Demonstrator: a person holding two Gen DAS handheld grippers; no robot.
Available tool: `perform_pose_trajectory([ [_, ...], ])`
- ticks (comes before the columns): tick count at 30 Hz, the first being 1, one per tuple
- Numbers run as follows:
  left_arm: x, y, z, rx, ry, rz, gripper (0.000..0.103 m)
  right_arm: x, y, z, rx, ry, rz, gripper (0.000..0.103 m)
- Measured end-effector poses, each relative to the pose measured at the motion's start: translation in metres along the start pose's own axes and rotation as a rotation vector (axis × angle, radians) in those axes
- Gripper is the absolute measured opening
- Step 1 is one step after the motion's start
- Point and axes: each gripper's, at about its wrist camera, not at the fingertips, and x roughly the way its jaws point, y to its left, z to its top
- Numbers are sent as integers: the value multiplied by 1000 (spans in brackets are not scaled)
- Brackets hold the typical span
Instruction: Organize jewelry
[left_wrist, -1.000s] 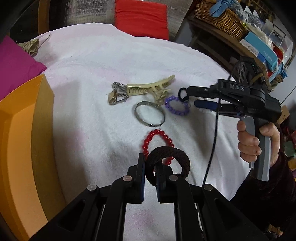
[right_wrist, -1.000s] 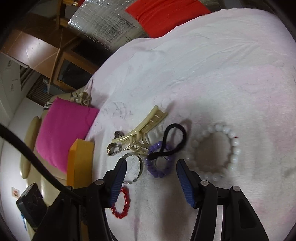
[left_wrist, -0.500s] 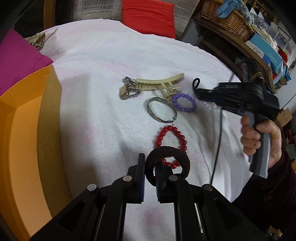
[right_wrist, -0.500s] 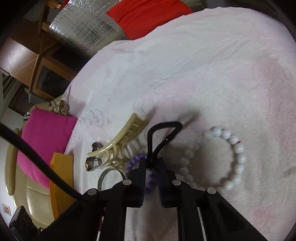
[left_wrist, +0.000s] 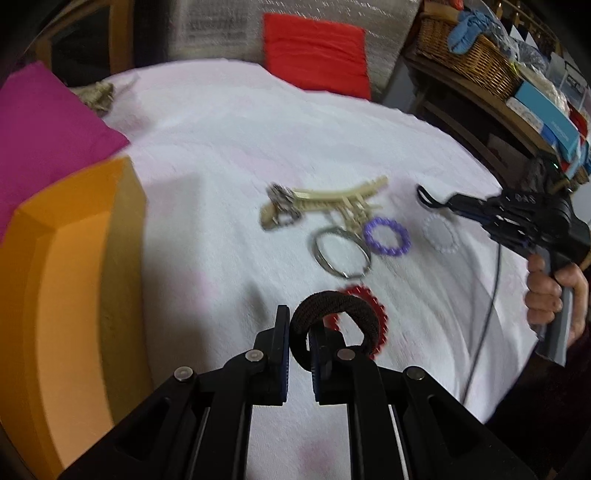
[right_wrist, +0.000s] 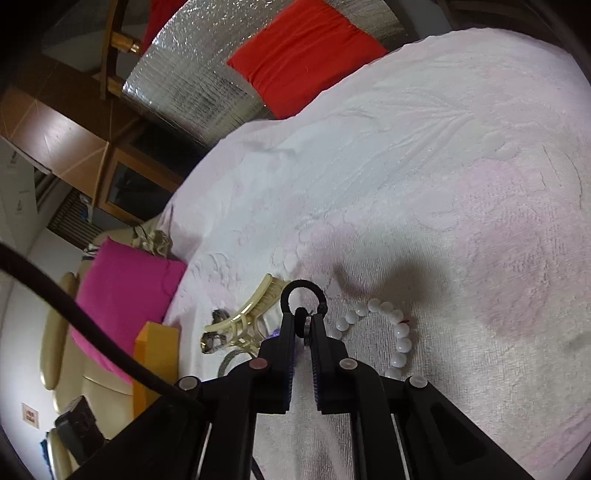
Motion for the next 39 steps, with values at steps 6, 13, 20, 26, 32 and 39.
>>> perform_pose_trajectory([
  [6, -19, 12, 6, -54, -92, 40, 10, -8, 8, -2, -26, -16, 53, 9],
  [13, -59, 42, -6, -157, -160, 132, 10, 7, 61, -30, -121, 41, 172, 9],
  [20, -77, 94, -46, -323, -140, 240, 10, 40, 140, -81, -250, 126, 277, 9],
  [26, -97, 132, -91, -453, -117, 349, 10, 73, 206, -129, -359, 236, 323, 9],
  [32, -95, 157, -112, -537, -63, 404, 10, 92, 245, -185, -458, 337, 331, 9],
  [39, -98, 171, -117, -572, -30, 503, 19, 108, 262, -220, -520, 412, 290, 10],
])
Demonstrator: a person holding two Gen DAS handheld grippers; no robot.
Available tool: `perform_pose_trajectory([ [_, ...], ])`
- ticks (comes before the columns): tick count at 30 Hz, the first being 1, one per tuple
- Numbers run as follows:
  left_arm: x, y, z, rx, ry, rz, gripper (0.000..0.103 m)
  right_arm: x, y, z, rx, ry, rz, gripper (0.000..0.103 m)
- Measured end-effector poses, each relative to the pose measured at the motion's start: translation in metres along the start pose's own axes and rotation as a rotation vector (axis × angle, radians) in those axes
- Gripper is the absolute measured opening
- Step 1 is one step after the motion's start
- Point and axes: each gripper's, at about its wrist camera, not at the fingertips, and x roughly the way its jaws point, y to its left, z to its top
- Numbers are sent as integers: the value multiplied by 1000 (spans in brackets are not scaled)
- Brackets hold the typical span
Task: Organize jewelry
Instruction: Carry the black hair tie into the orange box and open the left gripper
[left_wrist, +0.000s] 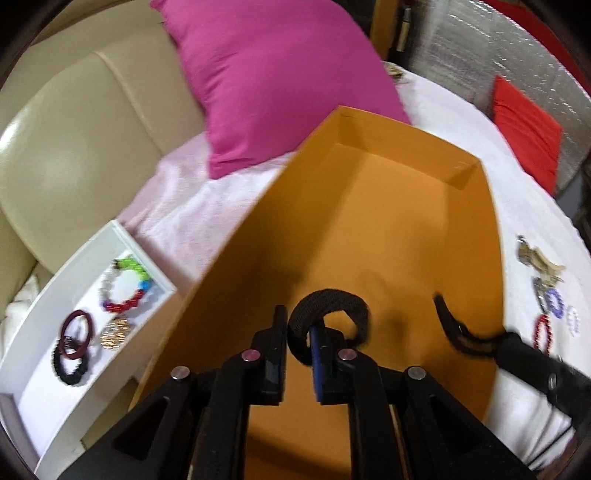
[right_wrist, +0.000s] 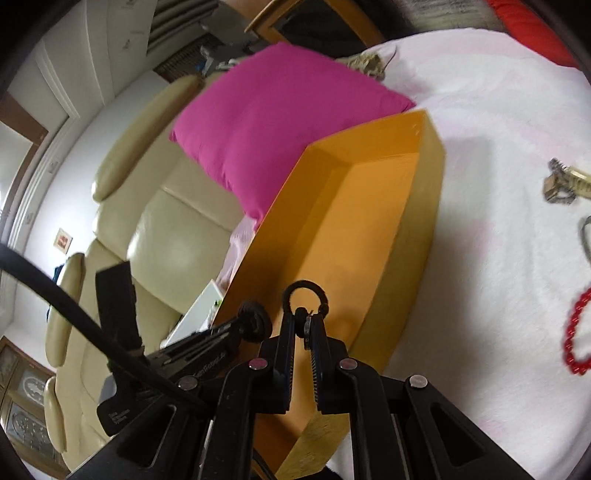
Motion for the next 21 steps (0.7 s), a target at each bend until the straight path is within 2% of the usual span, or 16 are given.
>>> perform_pose_trajectory([
  [2, 0, 7, 4, -33, -14, 45, 47, 8, 3, 0, -2, 40, 1, 12],
  [4, -5, 11, 7, -56, -47, 74, 62, 9, 1, -2, -2, 75, 8, 15],
  [7, -10, 10, 8, -46, -76, 102, 64, -1, -8, 1, 19, 54, 43, 27],
  [9, -9, 5, 9, -39, -77, 101, 64, -10, -14, 5, 45, 23, 62, 42],
  [12, -14, -6, 9, -22, -88, 82, 64, -35, -24, 7, 57, -41, 48, 43],
  [15, -24, -28, 8, 30, -134, 66, 64, -67, -46, 8, 71, -91, -4, 43],
  [21, -46, -95, 1, 169, -209, -23, 64, -151, -124, -6, 213, -233, -99, 43],
])
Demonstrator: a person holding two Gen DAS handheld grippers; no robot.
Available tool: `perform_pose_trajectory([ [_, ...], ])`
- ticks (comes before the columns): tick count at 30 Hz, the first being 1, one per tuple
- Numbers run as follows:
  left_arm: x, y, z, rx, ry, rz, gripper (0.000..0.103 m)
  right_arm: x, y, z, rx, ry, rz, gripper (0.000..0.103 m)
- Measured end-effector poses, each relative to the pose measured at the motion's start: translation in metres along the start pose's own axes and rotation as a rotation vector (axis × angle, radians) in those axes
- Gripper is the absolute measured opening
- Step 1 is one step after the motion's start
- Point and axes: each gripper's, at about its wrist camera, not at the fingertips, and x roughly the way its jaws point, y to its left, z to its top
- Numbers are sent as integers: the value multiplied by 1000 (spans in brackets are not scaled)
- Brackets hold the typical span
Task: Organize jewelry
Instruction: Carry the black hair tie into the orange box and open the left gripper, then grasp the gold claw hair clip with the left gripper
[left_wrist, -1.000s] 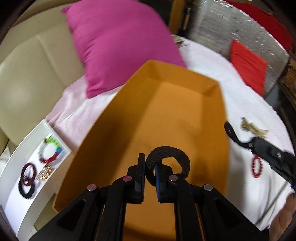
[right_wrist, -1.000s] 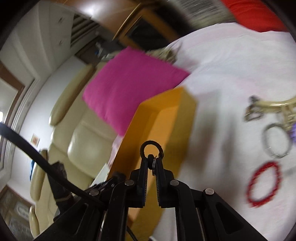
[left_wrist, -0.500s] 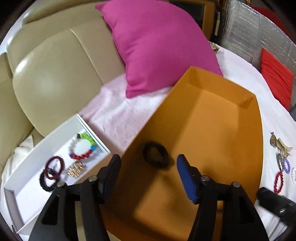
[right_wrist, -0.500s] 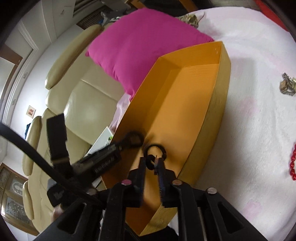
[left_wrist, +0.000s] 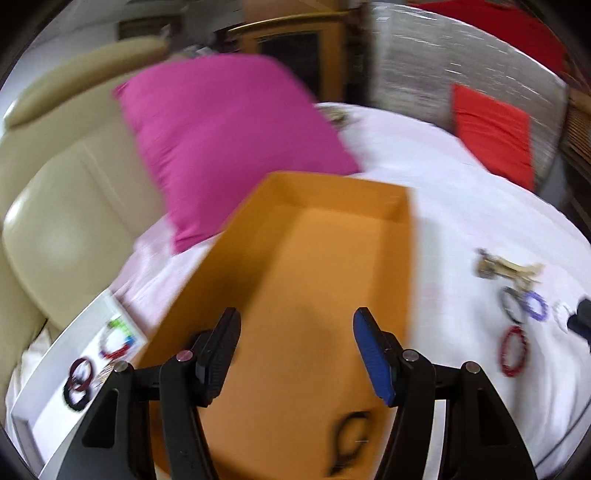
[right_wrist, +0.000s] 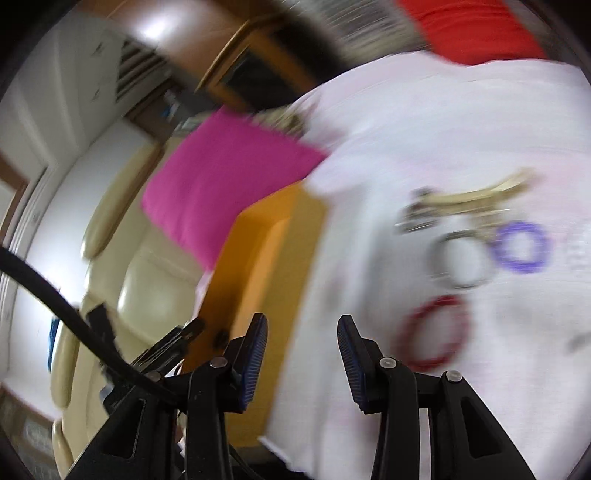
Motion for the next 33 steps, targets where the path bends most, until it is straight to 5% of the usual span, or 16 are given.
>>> perform_pose_trajectory([
  [5, -2, -65, -3, 120, 7, -117, 64, -58, -72, 9, 146, -119, -61, 43],
  [11, 11, -121, -8, 203, 56, -183, 64, -98, -124, 16, 245, -150, -114, 43],
  [18, 30, -161, -13, 229, 121, -216, 64, -114, -148, 19, 303, -147, -144, 43],
  [25, 43, -162, -7, 192, 140, -254, 64, -117, -162, 25, 337, -134, -160, 43],
  [33, 45, -197, 10, 183, 92, -367, 64, -115, -180, 34, 377, -128, -207, 43],
])
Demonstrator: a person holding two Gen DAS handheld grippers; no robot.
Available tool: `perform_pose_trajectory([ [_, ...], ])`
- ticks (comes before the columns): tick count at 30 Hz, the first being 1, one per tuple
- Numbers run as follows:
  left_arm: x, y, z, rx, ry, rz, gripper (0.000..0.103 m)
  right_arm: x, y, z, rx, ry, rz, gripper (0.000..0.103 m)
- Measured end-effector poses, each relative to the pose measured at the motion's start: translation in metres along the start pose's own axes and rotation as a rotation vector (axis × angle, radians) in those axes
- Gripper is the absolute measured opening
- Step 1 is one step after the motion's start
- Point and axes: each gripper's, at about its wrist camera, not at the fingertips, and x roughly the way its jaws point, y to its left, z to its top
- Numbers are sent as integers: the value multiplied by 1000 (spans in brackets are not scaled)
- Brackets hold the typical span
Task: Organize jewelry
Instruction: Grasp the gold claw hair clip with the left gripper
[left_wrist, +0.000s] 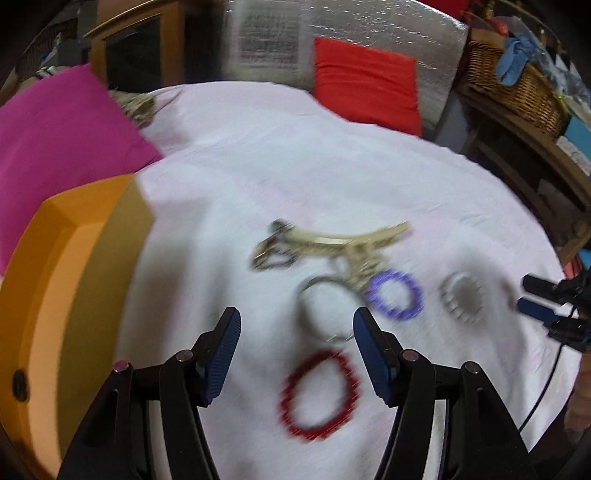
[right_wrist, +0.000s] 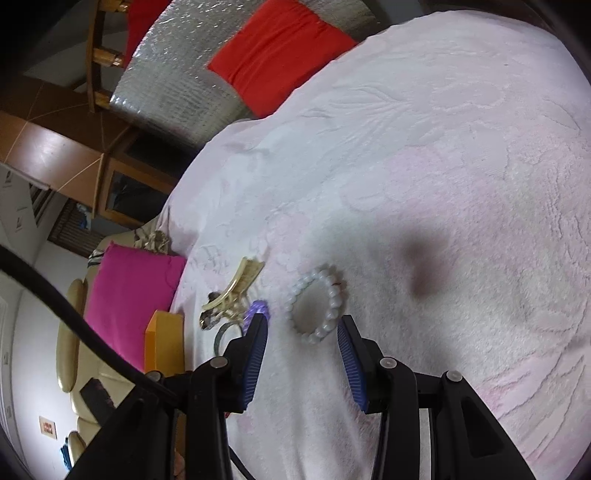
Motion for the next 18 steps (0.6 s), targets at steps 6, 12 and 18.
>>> perform_pose_trajectory([
  [6, 40, -40, 20, 19, 30, -16, 65, 4, -3, 4, -3, 11, -7, 43],
  [12, 68, -58, 32, 22, 63, -18, 65, 7, -5, 7, -1, 19, -12, 43],
  [18, 81, -57, 40, 11, 85, -47, 47, 15, -11, 7, 11, 34, -26, 43],
])
